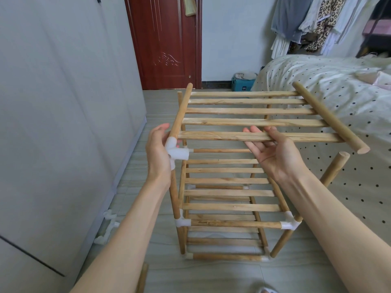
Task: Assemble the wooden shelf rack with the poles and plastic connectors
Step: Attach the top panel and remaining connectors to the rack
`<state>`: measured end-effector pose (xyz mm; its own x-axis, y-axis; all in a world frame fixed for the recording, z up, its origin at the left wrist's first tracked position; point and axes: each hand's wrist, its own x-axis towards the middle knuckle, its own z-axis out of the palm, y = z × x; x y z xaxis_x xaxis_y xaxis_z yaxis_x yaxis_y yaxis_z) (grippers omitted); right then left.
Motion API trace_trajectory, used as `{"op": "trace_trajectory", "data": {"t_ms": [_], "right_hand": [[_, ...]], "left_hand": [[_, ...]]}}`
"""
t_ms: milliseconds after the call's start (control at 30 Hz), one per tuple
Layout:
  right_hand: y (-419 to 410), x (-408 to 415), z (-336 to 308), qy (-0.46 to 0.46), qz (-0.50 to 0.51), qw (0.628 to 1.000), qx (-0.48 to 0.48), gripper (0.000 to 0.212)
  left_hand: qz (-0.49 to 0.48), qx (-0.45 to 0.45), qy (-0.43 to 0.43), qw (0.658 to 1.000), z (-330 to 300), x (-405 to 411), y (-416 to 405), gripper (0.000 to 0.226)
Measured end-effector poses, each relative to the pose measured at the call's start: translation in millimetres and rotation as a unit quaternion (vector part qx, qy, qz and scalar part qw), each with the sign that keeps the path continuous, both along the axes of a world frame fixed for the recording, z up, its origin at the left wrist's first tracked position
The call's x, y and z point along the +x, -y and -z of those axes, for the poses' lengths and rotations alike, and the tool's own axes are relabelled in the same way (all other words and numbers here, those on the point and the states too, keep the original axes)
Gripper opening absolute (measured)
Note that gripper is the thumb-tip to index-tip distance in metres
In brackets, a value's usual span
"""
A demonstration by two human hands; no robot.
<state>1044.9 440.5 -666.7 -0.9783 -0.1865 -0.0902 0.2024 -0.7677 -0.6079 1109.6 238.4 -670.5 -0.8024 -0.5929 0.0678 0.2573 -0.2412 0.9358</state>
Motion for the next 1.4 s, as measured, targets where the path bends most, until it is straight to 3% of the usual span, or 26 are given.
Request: {"op": "trace_trajectory", "data": {"t_ms": [167,767,900,1133,1233,1400], "right_hand": [[0.6,-1.8,1.7,-0.001,0.005,1.000,0.013,0.011],[17.3,-6.5,-1.5,0.025,0.002,0.999,0.028,0.029],[17.1,-5.0,-2.1,0.026,-0.005,0.999,0.033,0.029],[5.3,-5.0,3.6,0.040,-0.012,0.999,-0.001,0.029],[5.3,-4.6,3.5,0.040,-0.015,0.999,-0.006,0.027],[6.9,-2.6,5.7,0.044,-0.017,0.999,-0.014,0.029]], "left_hand": [[0.069,0.039,-0.008,0.997,-2.4,3.3,0.7,0.021],[-0.074,0.059,-0.037,0.995,4.1,-2.2,-2.5,0.035],[-0.029,0.044,-0.029,0.998,2.9,1.1,1.3,0.030],[0.110,-0.068,0.038,0.991,7.5,5.2,11.7,0.022],[0.138,-0.048,0.028,0.989,9.2,7.1,10.5,0.016],[0.139,-0.075,0.014,0.987,15.3,9.4,3.5,0.034]]}}
